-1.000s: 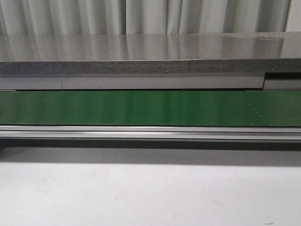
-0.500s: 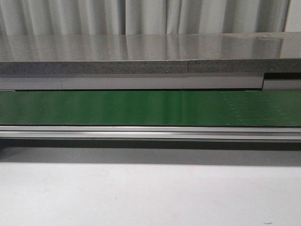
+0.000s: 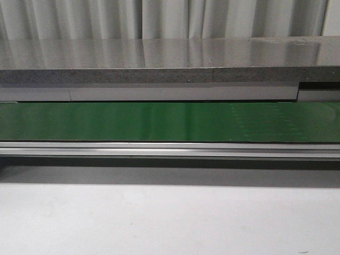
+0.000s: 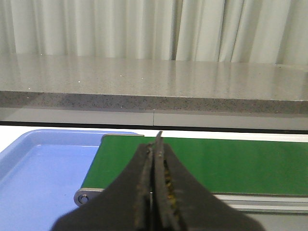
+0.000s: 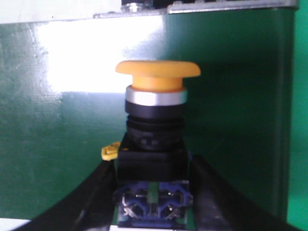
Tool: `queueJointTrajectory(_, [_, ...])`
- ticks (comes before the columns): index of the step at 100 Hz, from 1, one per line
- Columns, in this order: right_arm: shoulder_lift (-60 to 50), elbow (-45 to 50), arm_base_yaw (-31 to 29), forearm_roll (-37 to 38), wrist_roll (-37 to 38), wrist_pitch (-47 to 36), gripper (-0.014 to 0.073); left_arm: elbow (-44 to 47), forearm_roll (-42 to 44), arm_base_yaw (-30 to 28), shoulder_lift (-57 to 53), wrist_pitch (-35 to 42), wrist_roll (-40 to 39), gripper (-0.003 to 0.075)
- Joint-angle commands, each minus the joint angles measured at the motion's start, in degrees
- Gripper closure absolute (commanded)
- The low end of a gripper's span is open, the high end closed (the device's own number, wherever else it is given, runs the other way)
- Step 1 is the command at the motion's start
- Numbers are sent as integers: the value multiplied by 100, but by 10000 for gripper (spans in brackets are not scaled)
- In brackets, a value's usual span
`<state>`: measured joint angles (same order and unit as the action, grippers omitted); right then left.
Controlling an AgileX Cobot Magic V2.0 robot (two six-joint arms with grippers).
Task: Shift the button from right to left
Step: 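Lift the button with the right gripper and lower it onto the belt, then open the right gripper and raise it away from the button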
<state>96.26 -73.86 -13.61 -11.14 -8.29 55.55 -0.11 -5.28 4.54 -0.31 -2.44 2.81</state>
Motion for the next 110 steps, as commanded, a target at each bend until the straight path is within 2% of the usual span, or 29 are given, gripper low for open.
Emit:
queueJointTrajectory(1, [-217, -29, 28, -55, 170, -253, 399, 256, 1, 21, -178, 426, -61, 741])
queueJointTrajectory(13, [-217, 30, 28, -55, 184, -265, 395, 256, 1, 21, -178, 426, -61, 741])
queueJointTrajectory(20, [-217, 30, 28, -55, 184, -253, 347, 256, 1, 21, -178, 426, -61, 741])
queueJointTrajectory(37, [-217, 30, 28, -50, 184, -283, 50, 256, 1, 21, -178, 426, -61, 741])
queueJointTrajectory(44, [-217, 30, 28, -50, 179, -325, -19, 256, 1, 21, -178, 426, -61, 741])
queueJointTrajectory(80, [-1019, 30, 57, -50, -92, -383, -19, 256, 1, 21, -178, 426, -61, 741])
queueJointTrajectory(85, [-1153, 30, 57, -44, -198, -358, -6, 256, 1, 21, -178, 426, -61, 741])
queueJointTrajectory(92, [-1361, 64, 70, -36, -217, -345, 71, 256, 1, 21, -178, 426, -61, 741])
queueJointTrajectory(97, [-1525, 123, 109, 10, -217, -353, 165, 256, 1, 21, -178, 426, -61, 741])
queueJointTrajectory(110, [-1973, 388, 113, 98, -217, -428, 484, 256, 1, 21, -178, 426, -61, 741])
